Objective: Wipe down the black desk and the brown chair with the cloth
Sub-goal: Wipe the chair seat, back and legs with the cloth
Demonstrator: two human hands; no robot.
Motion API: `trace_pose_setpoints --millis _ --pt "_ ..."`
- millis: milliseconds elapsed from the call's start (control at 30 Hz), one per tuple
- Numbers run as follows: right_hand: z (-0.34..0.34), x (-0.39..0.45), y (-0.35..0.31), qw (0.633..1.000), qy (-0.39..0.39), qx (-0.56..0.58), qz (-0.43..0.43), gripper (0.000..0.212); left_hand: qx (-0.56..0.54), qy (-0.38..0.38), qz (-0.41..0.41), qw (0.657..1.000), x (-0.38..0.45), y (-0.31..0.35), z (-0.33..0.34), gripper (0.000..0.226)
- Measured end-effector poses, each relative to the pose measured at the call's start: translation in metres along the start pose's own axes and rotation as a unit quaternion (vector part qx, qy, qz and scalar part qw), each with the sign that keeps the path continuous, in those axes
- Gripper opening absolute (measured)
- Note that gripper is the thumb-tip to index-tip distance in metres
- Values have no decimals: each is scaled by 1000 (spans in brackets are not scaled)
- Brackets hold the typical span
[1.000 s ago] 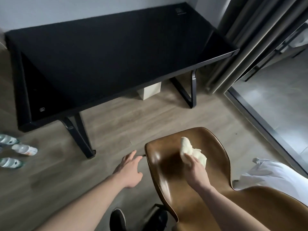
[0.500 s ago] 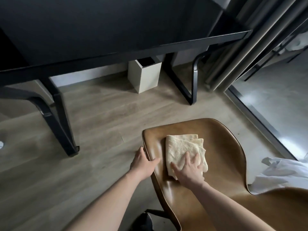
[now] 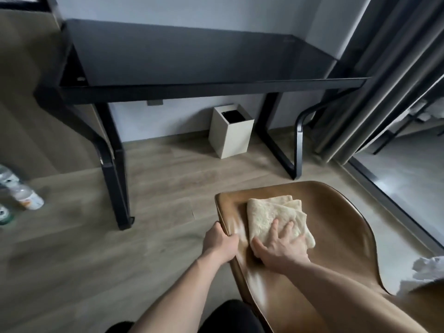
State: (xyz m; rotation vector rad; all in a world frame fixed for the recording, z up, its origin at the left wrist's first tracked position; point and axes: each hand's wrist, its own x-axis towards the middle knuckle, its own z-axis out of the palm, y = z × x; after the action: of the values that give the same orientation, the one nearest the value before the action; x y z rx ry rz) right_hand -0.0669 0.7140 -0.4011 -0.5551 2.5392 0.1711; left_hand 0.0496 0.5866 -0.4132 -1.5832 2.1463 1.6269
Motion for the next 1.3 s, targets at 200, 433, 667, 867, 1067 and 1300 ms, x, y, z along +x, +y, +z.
trace_pose_setpoints --millis 200,433,667,867,1067,1300 --pt "-12 15 -26 991 -47 -53 -115 103 -66 63 -65 994 -14 -26 -21 21" --pt "-21 61 -56 957 -51 -172 -229 97 -137 112 -95 980 -23 -48 -23 29" --pt "-21 67 -62 963 -37 -146 -222 97 -114 51 -102 987 -23 -43 -33 59" --pt "-2 30 -75 974 24 -87 -206 85 164 57 -24 985 -13 -25 -82 159" --pt "1 50 -74 979 9 -6 -201 90 258 -75 -18 963 27 -9 -87 171" --pt "-31 124 -93 978 61 24 -197 86 234 -44 6 971 58 -17 -72 172"
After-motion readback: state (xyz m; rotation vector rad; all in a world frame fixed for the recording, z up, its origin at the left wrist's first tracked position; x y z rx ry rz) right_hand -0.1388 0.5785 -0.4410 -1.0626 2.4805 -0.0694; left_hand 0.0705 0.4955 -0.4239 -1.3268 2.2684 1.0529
